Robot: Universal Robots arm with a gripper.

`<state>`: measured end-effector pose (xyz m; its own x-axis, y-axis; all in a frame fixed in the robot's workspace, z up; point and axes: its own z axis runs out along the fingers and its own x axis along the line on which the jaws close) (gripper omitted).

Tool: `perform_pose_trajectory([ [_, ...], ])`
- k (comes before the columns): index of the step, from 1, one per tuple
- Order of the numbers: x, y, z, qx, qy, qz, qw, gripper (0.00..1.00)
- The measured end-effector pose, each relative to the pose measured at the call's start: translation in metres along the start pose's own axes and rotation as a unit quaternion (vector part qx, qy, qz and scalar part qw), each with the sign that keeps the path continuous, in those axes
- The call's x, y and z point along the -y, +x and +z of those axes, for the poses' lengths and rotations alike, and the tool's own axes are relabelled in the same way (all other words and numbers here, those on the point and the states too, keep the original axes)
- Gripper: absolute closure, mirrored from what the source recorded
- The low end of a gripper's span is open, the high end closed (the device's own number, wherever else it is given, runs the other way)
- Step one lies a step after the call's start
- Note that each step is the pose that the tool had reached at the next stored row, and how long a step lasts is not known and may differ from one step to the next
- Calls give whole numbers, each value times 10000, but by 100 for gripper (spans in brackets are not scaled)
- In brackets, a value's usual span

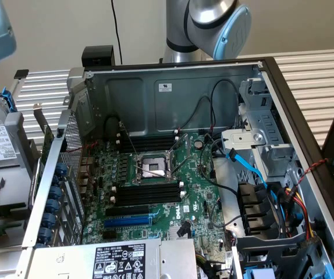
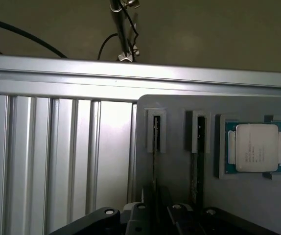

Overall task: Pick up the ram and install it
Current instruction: 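Pick up the ram and move it above insertion slot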

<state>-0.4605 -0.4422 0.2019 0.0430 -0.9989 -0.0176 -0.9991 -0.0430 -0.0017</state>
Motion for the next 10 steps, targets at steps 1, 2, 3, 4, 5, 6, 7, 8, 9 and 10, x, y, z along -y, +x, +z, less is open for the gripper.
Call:
perform_pose_trajectory([
  [1,0,0,0,1,0,0,10000,80],
  [2,0,0,0,1,0,0,10000,82],
  [3,0,0,0,0,0,0,10000,88],
  [4,0,0,0,0,0,0,10000,88],
  [5,0,0,0,0,0,0,10000,88],
  [6,0,0,0,0,0,0,10000,88],
  [7,0,0,0,0,0,0,10000,88],
  [8,0,0,0,0,0,0,10000,88],
  [9,0,0,0,0,0,0,10000,88],
  [10,0,0,0,0,0,0,10000,88],
])
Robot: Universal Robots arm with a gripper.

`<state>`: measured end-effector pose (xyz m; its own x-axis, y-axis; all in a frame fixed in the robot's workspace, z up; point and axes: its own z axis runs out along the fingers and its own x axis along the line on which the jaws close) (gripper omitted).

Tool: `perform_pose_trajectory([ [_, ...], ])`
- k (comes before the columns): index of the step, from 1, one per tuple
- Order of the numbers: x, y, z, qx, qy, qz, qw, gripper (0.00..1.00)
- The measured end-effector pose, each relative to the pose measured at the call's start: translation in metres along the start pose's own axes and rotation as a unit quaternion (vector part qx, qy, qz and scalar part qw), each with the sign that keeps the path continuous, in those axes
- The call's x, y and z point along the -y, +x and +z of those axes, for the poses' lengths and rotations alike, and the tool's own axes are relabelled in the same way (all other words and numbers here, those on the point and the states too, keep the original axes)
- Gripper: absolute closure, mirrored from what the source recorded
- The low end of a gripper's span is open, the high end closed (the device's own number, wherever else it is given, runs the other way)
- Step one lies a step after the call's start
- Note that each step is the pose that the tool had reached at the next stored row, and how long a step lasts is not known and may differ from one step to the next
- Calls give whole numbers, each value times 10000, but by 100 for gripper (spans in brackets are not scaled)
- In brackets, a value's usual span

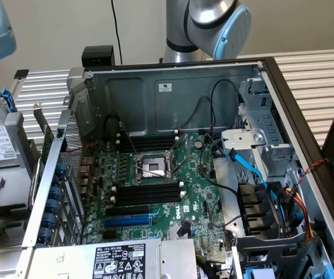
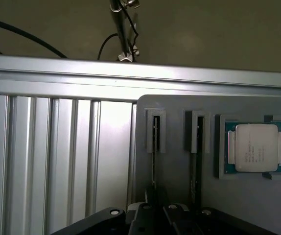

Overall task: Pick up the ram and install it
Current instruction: 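Pick up the ram and move it above insertion slot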

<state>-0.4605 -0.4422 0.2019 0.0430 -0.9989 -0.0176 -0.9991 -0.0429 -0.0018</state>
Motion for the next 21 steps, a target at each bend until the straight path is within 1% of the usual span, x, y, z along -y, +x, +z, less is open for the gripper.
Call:
perform_pose_trajectory([
  [4,0,0,-1,0,1,0,10000,88],
  [5,0,0,-17,1,2,0,10000,88],
  [7,0,-1,-78,-1,5,0,10000,88],
  [13,0,-4,-249,-3,61,-2,10000,88],
  [16,0,-5,-302,-3,81,-2,10000,88],
  [21,0,-7,-380,-4,106,-2,9999,88],
])
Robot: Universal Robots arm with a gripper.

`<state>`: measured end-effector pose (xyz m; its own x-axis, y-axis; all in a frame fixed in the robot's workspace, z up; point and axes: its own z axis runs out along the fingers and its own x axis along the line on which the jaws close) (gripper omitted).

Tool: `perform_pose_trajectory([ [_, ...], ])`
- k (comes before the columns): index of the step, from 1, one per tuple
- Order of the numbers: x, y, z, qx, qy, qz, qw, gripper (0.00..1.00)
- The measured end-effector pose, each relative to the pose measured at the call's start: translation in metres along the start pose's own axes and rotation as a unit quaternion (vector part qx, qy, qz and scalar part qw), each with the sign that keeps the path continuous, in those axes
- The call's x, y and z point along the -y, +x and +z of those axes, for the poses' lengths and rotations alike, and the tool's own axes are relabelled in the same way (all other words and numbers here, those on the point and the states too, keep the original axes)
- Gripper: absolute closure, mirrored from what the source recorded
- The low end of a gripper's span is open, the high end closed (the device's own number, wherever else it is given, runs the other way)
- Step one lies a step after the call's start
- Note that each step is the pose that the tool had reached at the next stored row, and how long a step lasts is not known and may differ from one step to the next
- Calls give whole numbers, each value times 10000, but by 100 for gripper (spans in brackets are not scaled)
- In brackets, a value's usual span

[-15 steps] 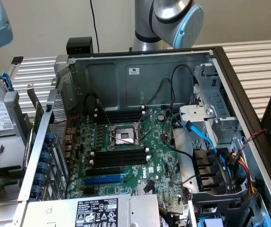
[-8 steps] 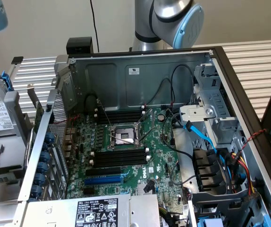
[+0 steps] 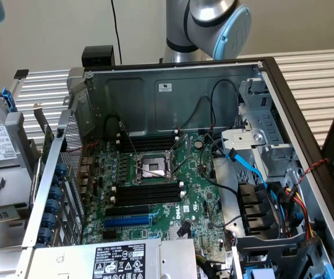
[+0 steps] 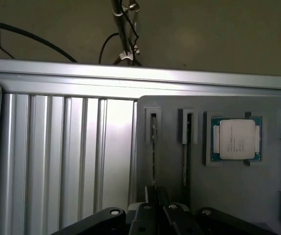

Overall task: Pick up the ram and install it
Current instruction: 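Pick up the ram and move it above insertion slot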

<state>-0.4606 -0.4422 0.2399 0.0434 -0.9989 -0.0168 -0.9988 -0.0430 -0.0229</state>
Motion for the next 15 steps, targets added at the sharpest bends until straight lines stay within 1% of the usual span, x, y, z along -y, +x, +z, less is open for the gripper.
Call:
perform_pose_trajectory([
  [3,1,-1,-75,-1,14,0,10000,88],
  [6,4,-3,-177,-2,31,-1,10000,88],
  [9,5,-4,-250,-4,72,-1,10000,88],
  [12,7,-5,-317,-4,95,-2,10000,88],
  [15,8,-6,-371,-5,95,-2,10000,88],
])
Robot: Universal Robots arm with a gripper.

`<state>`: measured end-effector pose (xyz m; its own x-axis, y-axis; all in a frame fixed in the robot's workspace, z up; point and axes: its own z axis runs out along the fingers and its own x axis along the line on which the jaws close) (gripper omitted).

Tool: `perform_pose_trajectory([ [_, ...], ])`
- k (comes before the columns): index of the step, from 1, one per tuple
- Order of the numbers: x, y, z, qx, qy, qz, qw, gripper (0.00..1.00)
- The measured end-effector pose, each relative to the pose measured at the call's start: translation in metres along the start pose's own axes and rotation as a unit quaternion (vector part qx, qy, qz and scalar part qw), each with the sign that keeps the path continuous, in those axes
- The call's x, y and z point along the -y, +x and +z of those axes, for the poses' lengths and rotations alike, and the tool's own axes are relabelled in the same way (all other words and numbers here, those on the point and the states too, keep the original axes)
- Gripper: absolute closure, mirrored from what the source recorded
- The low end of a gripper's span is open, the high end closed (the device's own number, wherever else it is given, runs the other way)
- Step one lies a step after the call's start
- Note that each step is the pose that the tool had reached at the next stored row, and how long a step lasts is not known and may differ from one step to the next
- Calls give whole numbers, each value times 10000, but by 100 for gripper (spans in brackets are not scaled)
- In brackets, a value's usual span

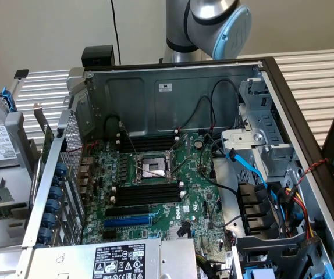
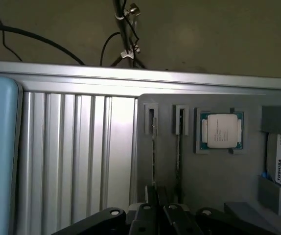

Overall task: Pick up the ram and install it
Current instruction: 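Pick up the ram and move it above insertion slot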

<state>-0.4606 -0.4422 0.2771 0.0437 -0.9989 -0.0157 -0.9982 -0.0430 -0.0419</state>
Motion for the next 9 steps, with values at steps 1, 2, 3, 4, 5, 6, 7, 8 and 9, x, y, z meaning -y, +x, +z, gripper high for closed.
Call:
perform_pose_trajectory([
  [1,0,0,-9,0,0,0,10000,88],
  [2,1,0,-17,-1,1,0,10000,88],
  [3,1,-1,-37,-2,0,0,10000,88],
  [4,3,-1,-62,-2,0,1,10000,88],
  [5,4,-2,-85,-2,2,4,10000,88],
  [6,5,-2,-120,-2,4,5,10000,88],
  [7,7,-3,-160,-2,6,7,10000,88],
  [8,9,-3,-203,-3,7,8,10000,88],
  [9,10,-4,-234,-3,7,9,10000,88],
])
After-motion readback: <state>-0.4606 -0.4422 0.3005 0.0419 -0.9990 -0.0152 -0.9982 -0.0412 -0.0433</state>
